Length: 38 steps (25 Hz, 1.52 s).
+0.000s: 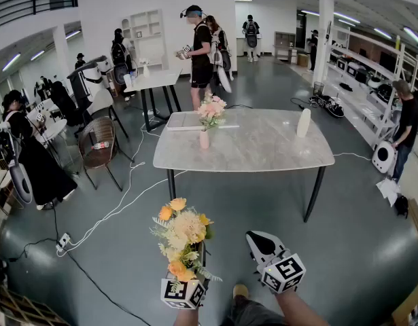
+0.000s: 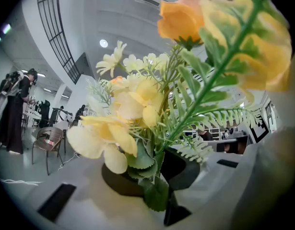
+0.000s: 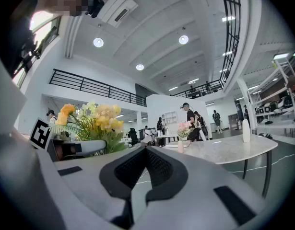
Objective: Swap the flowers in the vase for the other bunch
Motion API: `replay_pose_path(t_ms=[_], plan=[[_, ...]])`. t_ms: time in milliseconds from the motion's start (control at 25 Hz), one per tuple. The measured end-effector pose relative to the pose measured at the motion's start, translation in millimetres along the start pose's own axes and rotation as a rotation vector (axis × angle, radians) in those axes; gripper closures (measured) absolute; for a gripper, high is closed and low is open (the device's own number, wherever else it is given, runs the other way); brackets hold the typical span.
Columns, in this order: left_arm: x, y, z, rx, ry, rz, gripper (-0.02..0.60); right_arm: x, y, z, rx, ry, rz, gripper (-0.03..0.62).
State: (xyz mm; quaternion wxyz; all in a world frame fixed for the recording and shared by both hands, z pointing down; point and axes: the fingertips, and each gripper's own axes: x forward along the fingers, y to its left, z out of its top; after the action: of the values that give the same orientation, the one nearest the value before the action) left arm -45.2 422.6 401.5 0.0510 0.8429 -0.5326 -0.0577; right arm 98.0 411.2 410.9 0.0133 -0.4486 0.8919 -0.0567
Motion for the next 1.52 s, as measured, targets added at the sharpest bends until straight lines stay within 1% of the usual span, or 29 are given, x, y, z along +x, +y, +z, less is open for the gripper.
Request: replay_pose_path(t_ms=[320,520,840,960,1280,1400,1520], plan=[[58.6,31.8,-9.7,-0.028,0.019,0.038,0.502,54.2,-41.8,3.7,-0.01,0.003,0.02,0.572],[97.0,36.6,-8.5,-0.021,0.038,0.038,0.502,78.1,-76.3,5.3,0.026,0.007,0.014,0.572],[159.5,43.9,-3.3,-0.015,0.025,0.044,0.502,117.7,-119.6,10.2,0.035,0.009,0.058,0.572],[172.9,50.5,-7.5,-0.024,0.015,0.059,0.502,131.0,-127.4,8.8,0.03,0.011,0.072,0.571],[188.8,75.7,-18.0,-0.045,0.03,0.093,0.502,163.5,-136.7,-4.8,0.056,0.037,0.074,0.571],[201.9,86.5,-19.1,-0.047,0.032,0.101,0.502,179.9,-141.2,-8.3,0.055,0.053,0.082,0.571],[219.7,99.6,-20.9,-0.052,0.036,0.1,0.502,198.8,-155.3,-10.3,0.068,0.061,0.072,0.571]])
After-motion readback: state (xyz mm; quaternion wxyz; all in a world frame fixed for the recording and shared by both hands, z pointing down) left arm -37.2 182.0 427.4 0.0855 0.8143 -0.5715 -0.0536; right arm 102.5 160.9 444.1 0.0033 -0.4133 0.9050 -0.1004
